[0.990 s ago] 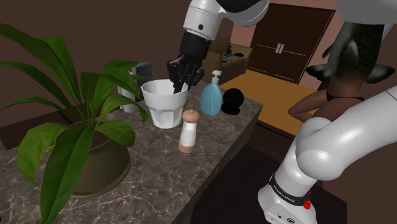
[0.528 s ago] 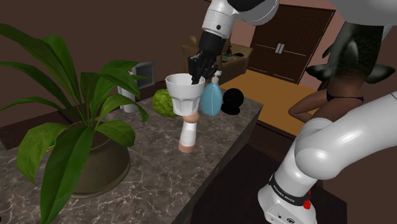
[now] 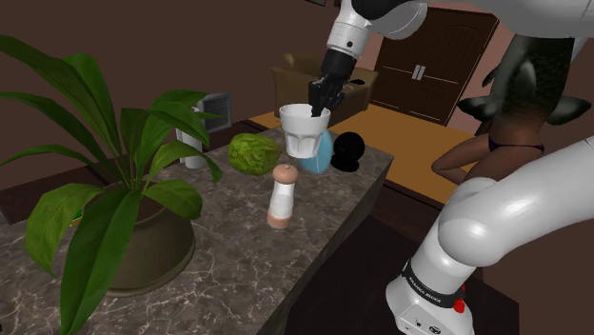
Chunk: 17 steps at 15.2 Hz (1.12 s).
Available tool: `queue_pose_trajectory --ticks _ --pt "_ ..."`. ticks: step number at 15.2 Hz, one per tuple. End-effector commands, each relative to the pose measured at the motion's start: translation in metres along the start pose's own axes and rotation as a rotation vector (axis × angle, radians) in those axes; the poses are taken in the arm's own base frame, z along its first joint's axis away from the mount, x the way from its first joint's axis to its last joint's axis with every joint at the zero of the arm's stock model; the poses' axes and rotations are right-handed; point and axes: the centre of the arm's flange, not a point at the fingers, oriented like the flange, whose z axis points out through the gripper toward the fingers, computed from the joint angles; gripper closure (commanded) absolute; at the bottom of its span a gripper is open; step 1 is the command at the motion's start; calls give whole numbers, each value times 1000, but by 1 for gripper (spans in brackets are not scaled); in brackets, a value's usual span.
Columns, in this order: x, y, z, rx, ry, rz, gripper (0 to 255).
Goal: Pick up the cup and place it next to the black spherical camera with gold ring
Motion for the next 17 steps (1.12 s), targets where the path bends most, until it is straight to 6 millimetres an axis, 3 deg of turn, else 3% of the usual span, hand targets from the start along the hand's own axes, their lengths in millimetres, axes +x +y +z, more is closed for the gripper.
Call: queue_pose_trajectory --ticks 1,17 --pt "6 25 -8 0 0 -1 255" --pt "49 225 -60 0 0 -1 255"
